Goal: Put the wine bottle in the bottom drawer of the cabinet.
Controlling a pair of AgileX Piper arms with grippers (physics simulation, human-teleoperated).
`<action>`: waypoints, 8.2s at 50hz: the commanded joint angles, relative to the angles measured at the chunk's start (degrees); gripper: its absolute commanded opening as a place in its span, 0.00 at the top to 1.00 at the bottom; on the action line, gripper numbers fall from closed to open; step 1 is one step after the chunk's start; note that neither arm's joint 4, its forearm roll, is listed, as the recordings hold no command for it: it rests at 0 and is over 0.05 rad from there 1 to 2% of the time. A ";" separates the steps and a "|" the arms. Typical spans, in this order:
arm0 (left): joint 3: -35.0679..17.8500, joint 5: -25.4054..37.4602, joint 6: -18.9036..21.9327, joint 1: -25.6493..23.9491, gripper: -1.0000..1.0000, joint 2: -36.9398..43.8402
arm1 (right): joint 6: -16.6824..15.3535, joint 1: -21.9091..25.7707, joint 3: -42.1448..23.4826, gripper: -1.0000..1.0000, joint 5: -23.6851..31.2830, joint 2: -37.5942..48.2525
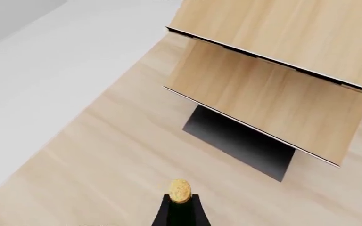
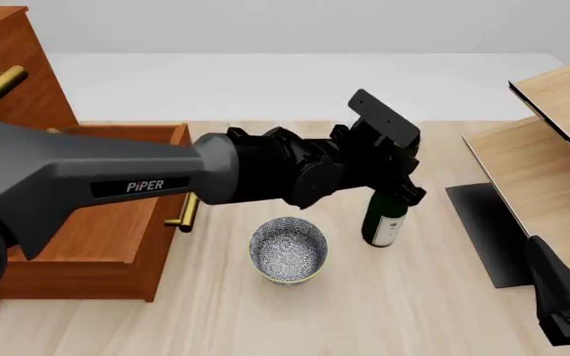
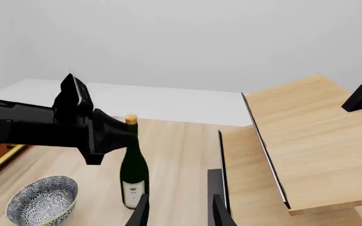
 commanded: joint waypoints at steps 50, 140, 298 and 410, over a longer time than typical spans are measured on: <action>1.60 3.29 1.03 0.05 1.00 -12.17 | -0.85 0.35 -0.01 0.00 -0.25 0.09; 4.92 33.15 6.68 31.86 1.00 -56.01 | -0.75 1.47 0.03 0.00 -0.96 1.29; 31.52 31.55 -5.71 42.99 1.00 -60.23 | -1.61 3.17 0.04 0.00 -0.16 1.40; 41.30 20.49 -8.73 44.37 1.00 -50.16 | -2.04 3.54 0.05 0.00 -1.19 2.96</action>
